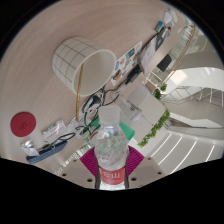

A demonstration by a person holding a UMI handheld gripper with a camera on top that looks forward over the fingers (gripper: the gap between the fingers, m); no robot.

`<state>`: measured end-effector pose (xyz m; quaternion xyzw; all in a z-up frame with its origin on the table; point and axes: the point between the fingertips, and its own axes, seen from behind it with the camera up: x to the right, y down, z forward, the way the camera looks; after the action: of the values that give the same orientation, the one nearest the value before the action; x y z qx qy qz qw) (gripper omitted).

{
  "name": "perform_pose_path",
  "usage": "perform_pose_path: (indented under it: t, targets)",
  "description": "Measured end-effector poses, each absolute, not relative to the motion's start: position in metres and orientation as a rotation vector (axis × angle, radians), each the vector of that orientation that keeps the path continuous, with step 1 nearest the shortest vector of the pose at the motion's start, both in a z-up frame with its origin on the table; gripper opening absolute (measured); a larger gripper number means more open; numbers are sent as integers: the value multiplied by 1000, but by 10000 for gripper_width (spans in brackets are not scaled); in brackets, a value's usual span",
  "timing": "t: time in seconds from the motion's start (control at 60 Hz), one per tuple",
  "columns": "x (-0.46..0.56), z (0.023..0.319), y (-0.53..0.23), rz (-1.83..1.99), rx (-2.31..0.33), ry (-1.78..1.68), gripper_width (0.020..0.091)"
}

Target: Pour water

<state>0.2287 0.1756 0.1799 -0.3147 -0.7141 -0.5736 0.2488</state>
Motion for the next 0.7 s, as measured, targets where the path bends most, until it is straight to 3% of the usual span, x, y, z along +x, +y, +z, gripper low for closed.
perform_pose_path:
  t: [0.317,0.4,0.417,0.45,0.467,0.533,0.567,0.583,0.65,0.7]
  targets:
    - [221,173,174,-1534,-870,-1977,323]
    - [225,188,180,-1455,-994,-1833,298]
    - [222,199,184,-1428,-1018,-1815,322]
    - [227,212,187,-1360,-1122,-1679,290]
    - [230,219,187,-1316,-1179,-1604,324]
    - [246,235,168,-1083,-1375,-1216,326]
    - [250,248,182,-880,-1504,-1112,287]
    - [254,250,180,-782,-1554,-1016,333]
    - [270,233,140,-409,-1669,-567,370]
    - [272,213,136,-112,-1753,-420,417]
